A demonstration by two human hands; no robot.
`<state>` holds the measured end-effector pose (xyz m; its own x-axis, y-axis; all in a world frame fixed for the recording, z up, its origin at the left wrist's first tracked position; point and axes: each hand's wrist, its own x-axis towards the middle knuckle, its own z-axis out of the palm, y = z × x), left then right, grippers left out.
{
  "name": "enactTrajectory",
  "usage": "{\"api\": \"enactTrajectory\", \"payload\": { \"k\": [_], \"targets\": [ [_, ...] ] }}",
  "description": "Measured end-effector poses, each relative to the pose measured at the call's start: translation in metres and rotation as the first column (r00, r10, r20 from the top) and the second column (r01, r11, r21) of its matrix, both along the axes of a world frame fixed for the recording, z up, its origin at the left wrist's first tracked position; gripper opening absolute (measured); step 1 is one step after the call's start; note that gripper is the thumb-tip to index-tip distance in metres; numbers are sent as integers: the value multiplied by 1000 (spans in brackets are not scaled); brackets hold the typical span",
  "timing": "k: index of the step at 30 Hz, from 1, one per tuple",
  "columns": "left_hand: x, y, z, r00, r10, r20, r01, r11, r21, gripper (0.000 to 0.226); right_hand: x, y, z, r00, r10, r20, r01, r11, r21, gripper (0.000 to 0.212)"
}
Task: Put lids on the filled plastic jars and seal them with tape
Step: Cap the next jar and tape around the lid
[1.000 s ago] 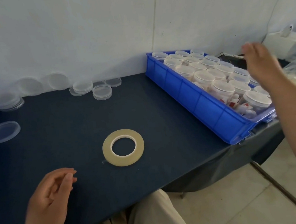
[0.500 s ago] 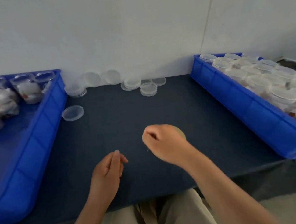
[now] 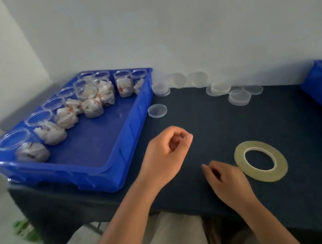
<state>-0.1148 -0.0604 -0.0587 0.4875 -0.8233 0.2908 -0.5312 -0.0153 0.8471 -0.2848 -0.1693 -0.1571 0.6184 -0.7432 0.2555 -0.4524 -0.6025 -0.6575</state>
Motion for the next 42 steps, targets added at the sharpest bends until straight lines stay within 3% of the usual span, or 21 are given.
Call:
{"api": "enactTrajectory", "payload": {
  "k": [3,7,10,12,14,20,27,31,34,39,42],
  "targets": [
    [51,5,44,990,108,92,-112,993,38,21,0,2,0,999,14,-41,-15,1000,-13,39],
    [147,-4,82,920,158,358,-277,909,311,22,0,2,-2,1000,12,-28,-14,998,-64,42],
    [222,-19,79,826,124,550,-455,722,521,28,1,1,-3,1000,8,-27,-10,997,-77,43],
    [261,-23,63,774,102,626,-565,558,608,49,2,1,-3,1000,12,-23,-14,996,-84,44],
    [290,-24,43,758,127,639,-604,505,616,77,2,1,-4,1000,27,-16,-28,996,-90,44],
    [347,-45,7,773,202,602,-599,546,586,106,5,-3,-10,999,34,18,-31,990,-141,44],
    [379,-71,-4,698,308,646,-675,584,451,93,11,-10,-10,999,19,29,-13,984,-179,38],
    [393,-84,5,698,189,691,-642,592,487,99,13,-9,-7,1000,7,16,-4,987,-163,38],
    [403,-99,15,727,61,684,-586,574,571,86,11,-8,-7,1000,-2,-10,0,990,-141,37],
    [406,-115,21,760,137,635,-568,614,548,50,12,-9,-5,1000,-16,10,17,993,-113,37],
    [400,-112,18,724,146,675,-598,621,506,24,12,-10,-5,1000,-21,14,22,994,-107,43]
  ]
}}
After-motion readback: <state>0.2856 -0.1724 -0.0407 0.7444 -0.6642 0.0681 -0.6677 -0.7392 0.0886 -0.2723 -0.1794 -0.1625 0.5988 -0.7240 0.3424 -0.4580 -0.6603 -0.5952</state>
